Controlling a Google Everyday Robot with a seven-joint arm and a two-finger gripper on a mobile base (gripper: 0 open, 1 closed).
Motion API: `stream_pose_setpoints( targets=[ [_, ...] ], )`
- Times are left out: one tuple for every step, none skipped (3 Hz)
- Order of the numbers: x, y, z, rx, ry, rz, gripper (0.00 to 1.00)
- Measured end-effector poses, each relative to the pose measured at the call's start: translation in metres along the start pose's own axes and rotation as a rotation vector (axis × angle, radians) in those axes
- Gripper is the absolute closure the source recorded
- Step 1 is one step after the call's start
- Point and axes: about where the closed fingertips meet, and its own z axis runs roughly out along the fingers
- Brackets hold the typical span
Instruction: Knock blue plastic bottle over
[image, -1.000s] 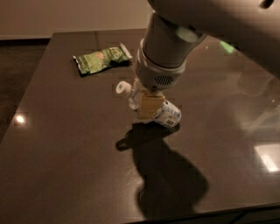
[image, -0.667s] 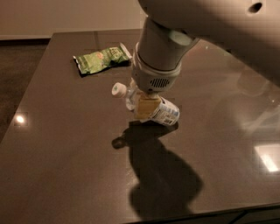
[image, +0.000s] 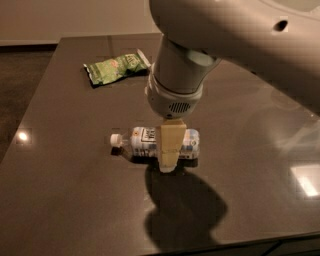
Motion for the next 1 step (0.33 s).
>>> stream_pose_setpoints(
  targets=[
    [0.0, 0.0001, 0.0, 0.0, 0.0, 0.0, 0.0]
  ],
)
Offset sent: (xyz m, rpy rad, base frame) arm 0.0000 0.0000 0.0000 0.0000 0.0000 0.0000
